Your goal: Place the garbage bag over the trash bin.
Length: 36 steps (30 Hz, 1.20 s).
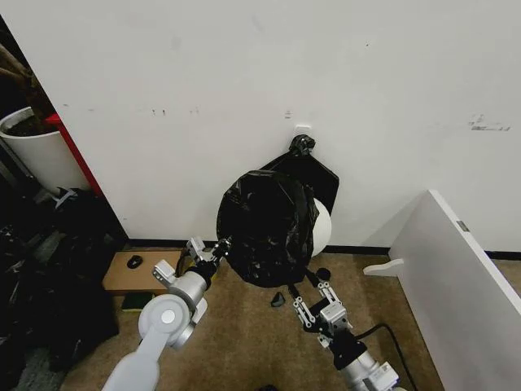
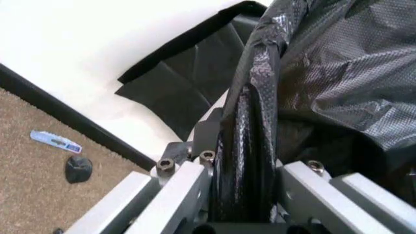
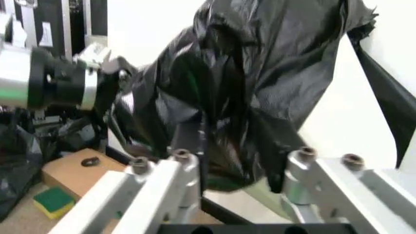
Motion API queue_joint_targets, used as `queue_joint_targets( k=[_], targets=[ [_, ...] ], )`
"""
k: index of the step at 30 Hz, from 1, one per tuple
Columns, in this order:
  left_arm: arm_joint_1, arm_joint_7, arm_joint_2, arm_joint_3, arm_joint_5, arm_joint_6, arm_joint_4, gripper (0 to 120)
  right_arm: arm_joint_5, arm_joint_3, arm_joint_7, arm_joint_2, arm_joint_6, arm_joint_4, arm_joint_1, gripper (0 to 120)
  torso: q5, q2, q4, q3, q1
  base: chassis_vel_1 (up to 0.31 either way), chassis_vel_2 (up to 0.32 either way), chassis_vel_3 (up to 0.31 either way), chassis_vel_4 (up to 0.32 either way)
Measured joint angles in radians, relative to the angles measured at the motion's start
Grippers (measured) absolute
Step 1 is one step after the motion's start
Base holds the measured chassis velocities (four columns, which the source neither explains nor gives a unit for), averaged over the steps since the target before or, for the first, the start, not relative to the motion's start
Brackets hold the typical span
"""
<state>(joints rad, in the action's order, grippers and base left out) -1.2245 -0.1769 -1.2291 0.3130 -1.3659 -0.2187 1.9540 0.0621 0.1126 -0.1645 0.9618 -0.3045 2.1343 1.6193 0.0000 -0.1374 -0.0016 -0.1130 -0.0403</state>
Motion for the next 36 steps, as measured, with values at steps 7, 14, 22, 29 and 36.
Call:
queue_joint_targets(
  k=[7, 14, 22, 29, 36],
  targets=[
    [-0.006, 0.001, -0.001, 0.000, 0.002, 0.000, 0.017, 0, -0.025, 0.017, -0.012, 0.004, 0.008, -0.031, 0.002, 0, 0.0000, 0.000, -0.0001, 0.000, 0.000, 0.000, 0.000, 0.000, 0.000],
    [-0.017, 0.001, -0.002, -0.004, 0.008, -0.002, 0.041, 0, -0.023, 0.031, -0.017, 0.012, 0.017, -0.051, -0.015, 0, 0.0000, 0.000, 0.0000, 0.000, 0.000, 0.000, 0.000, 0.000, 0.000],
    [-0.031, 0.002, -0.004, -0.007, 0.013, -0.002, 0.060, 0, -0.024, 0.040, -0.025, 0.017, 0.040, -0.064, -0.022, 0, 0.0001, 0.000, 0.0000, 0.000, 0.000, 0.000, 0.000, 0.000, 0.000],
    [-0.037, 0.002, -0.004, -0.009, 0.015, -0.003, 0.074, 0, -0.064, 0.057, -0.075, 0.024, 0.090, -0.071, -0.017, 0, 0.0000, 0.000, -0.0001, 0.000, 0.000, 0.000, 0.000, 0.000, 0.000],
    [-0.039, 0.001, -0.003, -0.007, 0.015, -0.004, 0.079, 0, -0.133, 0.081, -0.098, 0.023, 0.059, -0.079, -0.004, 0, 0.0001, 0.000, 0.0000, 0.000, 0.000, 0.000, 0.000, 0.000, 0.000]
  ],
)
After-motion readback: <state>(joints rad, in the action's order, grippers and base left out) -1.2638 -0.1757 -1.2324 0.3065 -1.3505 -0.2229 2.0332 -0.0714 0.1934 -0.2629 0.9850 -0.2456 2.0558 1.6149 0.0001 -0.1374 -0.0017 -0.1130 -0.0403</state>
